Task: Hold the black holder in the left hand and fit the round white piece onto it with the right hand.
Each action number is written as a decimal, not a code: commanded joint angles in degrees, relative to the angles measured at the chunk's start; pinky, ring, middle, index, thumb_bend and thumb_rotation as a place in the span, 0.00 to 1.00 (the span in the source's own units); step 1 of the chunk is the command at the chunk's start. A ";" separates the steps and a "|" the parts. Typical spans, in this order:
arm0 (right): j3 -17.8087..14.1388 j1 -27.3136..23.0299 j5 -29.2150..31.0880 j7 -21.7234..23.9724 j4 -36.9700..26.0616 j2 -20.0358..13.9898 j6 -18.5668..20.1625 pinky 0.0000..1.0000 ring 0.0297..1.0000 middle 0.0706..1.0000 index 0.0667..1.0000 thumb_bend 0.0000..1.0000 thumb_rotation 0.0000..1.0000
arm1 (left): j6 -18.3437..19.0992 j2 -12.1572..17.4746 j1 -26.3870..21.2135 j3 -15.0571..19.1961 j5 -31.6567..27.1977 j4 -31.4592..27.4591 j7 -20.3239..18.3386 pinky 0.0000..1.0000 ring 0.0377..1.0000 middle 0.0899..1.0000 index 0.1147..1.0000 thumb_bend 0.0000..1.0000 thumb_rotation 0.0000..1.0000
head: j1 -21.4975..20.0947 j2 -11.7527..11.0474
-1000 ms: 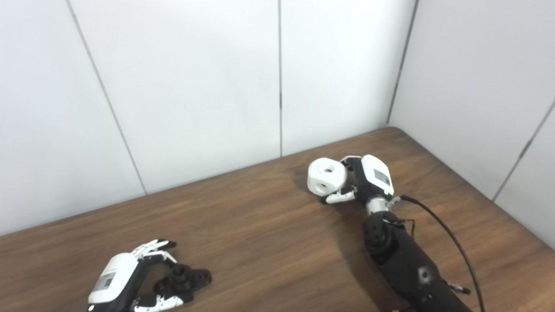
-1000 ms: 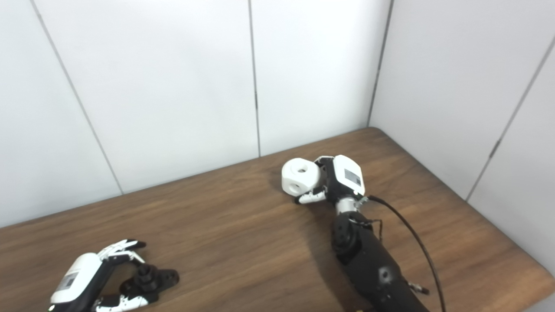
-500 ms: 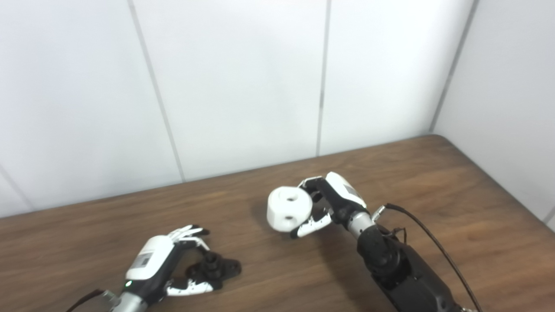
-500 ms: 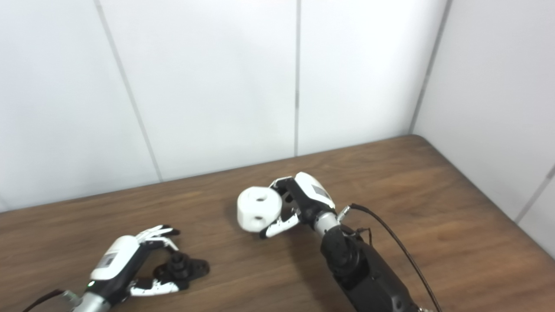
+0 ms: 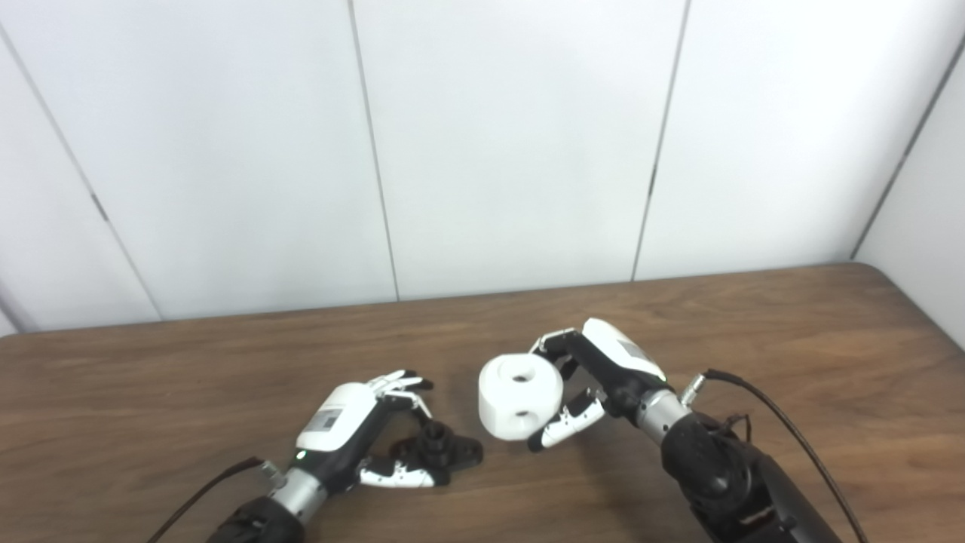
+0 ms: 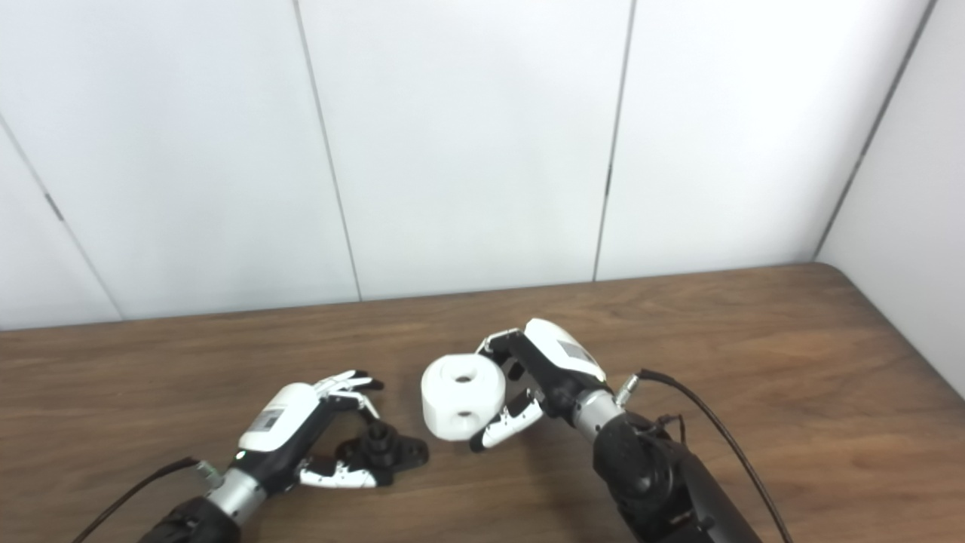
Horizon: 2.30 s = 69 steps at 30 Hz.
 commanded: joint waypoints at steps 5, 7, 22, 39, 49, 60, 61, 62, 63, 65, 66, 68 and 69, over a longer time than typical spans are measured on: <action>0.11 -2.42 0.47 0.06 -2.19 2.16 -2.71 0.62 0.72 0.70 0.44 0.52 0.13 | 4.40 -1.83 4.46 -4.26 4.92 4.46 -4.05 0.86 0.90 0.82 0.42 0.52 0.05 | 1.23 0.41; 0.47 -2.50 0.11 -0.26 -1.80 3.00 -3.46 0.62 0.72 0.70 0.44 0.52 0.14 | 5.01 -2.06 4.34 -4.33 4.92 4.28 -4.58 0.88 0.90 0.83 0.42 0.52 0.05 | 1.65 0.61; -0.19 -5.19 0.14 -1.46 -2.79 6.94 -5.26 0.60 0.71 0.69 0.44 0.52 0.13 | 5.81 -2.53 3.96 -4.23 4.09 4.42 -5.22 0.90 0.91 0.84 0.42 0.52 0.05 | 2.34 1.05; -2.92 -6.46 1.37 0.78 -6.10 6.21 -3.35 0.66 0.76 0.70 0.44 0.52 0.14 | 5.36 -2.72 3.81 -4.66 4.26 4.64 -4.87 0.88 0.91 0.83 0.42 0.52 0.05 | 2.47 1.96; -2.72 -6.57 0.98 0.95 -4.90 6.08 -3.89 0.63 0.73 0.69 0.44 0.52 0.13 | 6.00 -2.51 4.05 -4.32 4.09 4.29 -5.01 0.89 0.91 0.83 0.42 0.52 0.06 | 2.87 2.43; -1.28 -5.86 -0.27 -0.31 -0.62 7.12 -4.85 0.61 0.71 0.69 0.44 0.52 0.13 | 5.79 -2.65 4.09 -4.16 3.49 4.06 -5.31 0.89 0.91 0.84 0.42 0.52 0.06 | 3.30 2.71; -1.09 -5.82 -0.30 -0.59 0.09 7.20 -5.51 0.60 0.71 0.69 0.44 0.52 0.13 | 5.69 -2.66 4.12 -4.14 3.47 4.03 -5.21 0.89 0.91 0.83 0.42 0.52 0.06 | 3.30 2.71; -0.79 -5.81 -0.53 -0.88 0.82 7.23 -6.18 0.59 0.70 0.69 0.44 0.52 0.13 | 5.68 -2.69 4.16 -4.14 3.46 3.95 -5.18 0.89 0.91 0.83 0.42 0.52 0.05 | 3.58 2.78; -0.52 -5.83 -0.77 -1.12 1.40 7.24 -6.69 0.58 0.69 0.68 0.44 0.52 0.13 | 5.77 -2.71 4.19 -4.11 3.40 3.85 -5.26 0.89 0.91 0.83 0.42 0.52 0.05 | 3.58 2.78; -0.08 -5.88 -1.08 -1.54 2.50 7.35 -7.36 0.58 0.68 0.68 0.44 0.52 0.13 | 6.18 -2.71 4.25 -4.07 3.31 3.49 -5.66 0.90 0.91 0.83 0.42 0.52 0.05 | 3.58 2.78; 0.03 -5.86 -1.05 -1.71 2.90 7.43 -7.60 0.58 0.68 0.68 0.44 0.52 0.13 | 6.31 -2.65 4.31 -4.12 3.43 3.21 -5.75 0.91 0.91 0.84 0.42 0.52 0.05 | 3.89 2.97; 0.17 -5.81 -1.07 -2.02 3.61 7.59 -8.07 0.58 0.68 0.68 0.44 0.52 0.13 | 6.35 -2.59 4.39 -4.18 3.56 2.96 -5.59 0.90 0.91 0.83 0.42 0.52 0.05 | 3.89 2.97; 0.23 -5.78 -1.11 -2.16 3.97 7.70 -8.26 0.58 0.68 0.67 0.44 0.52 0.13 | 6.56 -2.54 4.48 -4.18 3.53 2.66 -5.70 0.90 0.91 0.83 0.42 0.52 0.05 | 3.82 2.99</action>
